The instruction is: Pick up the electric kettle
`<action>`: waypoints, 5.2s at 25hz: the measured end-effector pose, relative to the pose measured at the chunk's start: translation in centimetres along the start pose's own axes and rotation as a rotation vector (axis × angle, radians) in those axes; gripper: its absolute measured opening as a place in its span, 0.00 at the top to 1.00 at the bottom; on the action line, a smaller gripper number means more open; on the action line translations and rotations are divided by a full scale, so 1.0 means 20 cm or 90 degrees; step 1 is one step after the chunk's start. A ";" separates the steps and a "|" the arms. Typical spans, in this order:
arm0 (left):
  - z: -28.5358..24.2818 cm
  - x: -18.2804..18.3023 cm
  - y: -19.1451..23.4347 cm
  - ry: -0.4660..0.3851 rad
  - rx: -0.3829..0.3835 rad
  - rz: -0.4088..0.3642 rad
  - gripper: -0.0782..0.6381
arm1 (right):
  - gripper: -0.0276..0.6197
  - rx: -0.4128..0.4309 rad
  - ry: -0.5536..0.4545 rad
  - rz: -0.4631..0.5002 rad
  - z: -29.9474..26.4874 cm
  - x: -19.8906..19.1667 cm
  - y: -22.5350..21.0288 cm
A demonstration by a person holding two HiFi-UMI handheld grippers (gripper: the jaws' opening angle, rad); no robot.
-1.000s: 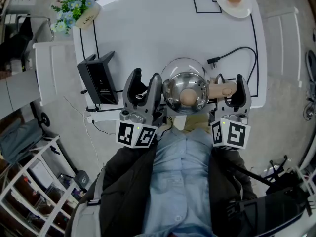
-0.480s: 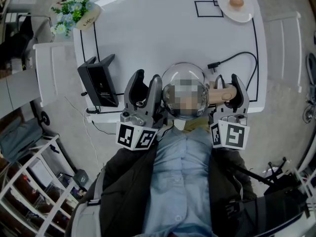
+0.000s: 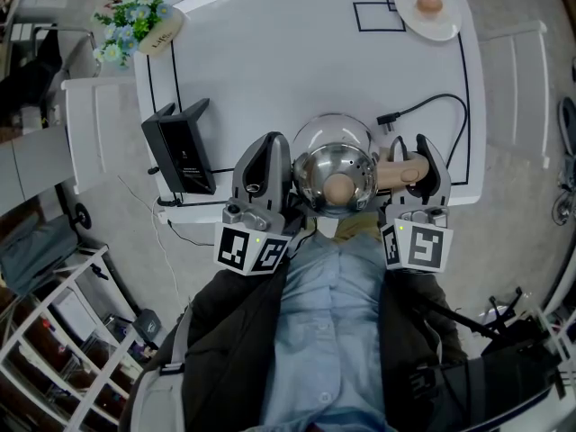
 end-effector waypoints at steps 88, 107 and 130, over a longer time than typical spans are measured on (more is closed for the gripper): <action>0.60 0.57 -0.34 -0.135 -0.100 -0.058 0.89 | 0.74 -0.067 -0.194 0.021 0.77 0.43 0.33; 0.62 0.61 -0.36 -0.144 -0.115 -0.069 0.89 | 0.74 -0.073 -0.216 0.020 0.81 0.46 0.34; 0.62 0.62 -0.37 -0.145 -0.123 -0.069 0.89 | 0.75 -0.081 -0.224 0.019 0.82 0.47 0.34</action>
Point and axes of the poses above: the fingertips, and each gripper's own axes: z backward along the fingers, y to its left, x out of its top, the point moved 2 cm from there along z, backward along the fingers, and after that the axes turned 8 degrees about -x, right-handed, at the moved point
